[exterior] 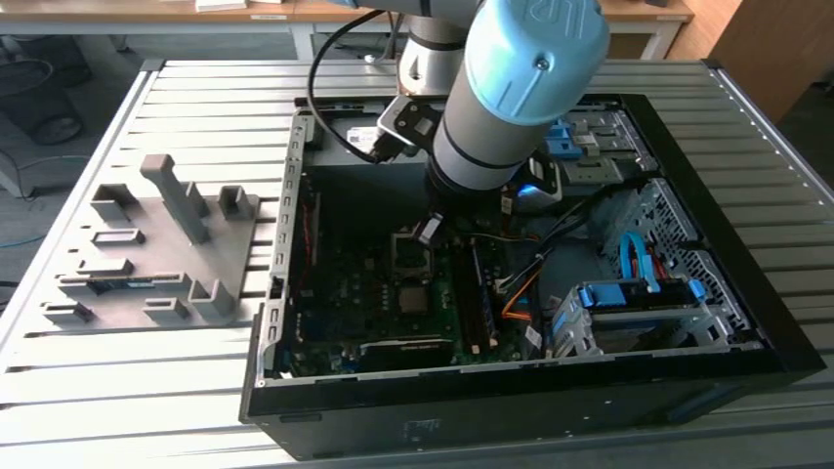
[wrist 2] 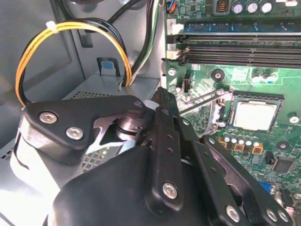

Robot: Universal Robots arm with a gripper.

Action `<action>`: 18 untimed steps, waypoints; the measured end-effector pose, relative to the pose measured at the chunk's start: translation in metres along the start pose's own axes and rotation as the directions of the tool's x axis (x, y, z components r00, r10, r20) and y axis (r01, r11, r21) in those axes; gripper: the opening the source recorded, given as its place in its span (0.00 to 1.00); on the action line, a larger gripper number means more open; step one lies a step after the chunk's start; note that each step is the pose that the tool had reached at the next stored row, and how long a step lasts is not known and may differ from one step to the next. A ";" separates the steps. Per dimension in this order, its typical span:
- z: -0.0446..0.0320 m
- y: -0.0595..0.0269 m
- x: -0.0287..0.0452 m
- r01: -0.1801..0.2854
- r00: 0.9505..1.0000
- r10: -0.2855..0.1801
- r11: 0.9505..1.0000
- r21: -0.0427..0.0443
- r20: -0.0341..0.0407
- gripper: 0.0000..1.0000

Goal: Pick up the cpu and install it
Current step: 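Close the cpu cover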

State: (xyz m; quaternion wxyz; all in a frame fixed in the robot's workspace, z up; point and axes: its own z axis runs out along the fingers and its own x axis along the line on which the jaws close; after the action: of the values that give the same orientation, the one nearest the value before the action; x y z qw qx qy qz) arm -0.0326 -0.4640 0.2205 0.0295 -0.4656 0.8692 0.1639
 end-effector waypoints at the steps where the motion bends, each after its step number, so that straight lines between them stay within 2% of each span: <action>1: -0.0003 0.0002 0.0001 0.002 1.000 -0.002 1.000 0.000 0.000 0.10; 18: -0.0091 0.0044 -0.0007 0.041 0.999 -0.041 0.999 -0.006 -0.009 0.10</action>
State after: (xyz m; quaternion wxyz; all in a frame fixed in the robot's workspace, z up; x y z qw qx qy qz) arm -0.0350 -0.4641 0.2304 0.0274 -0.4842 0.8591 0.1637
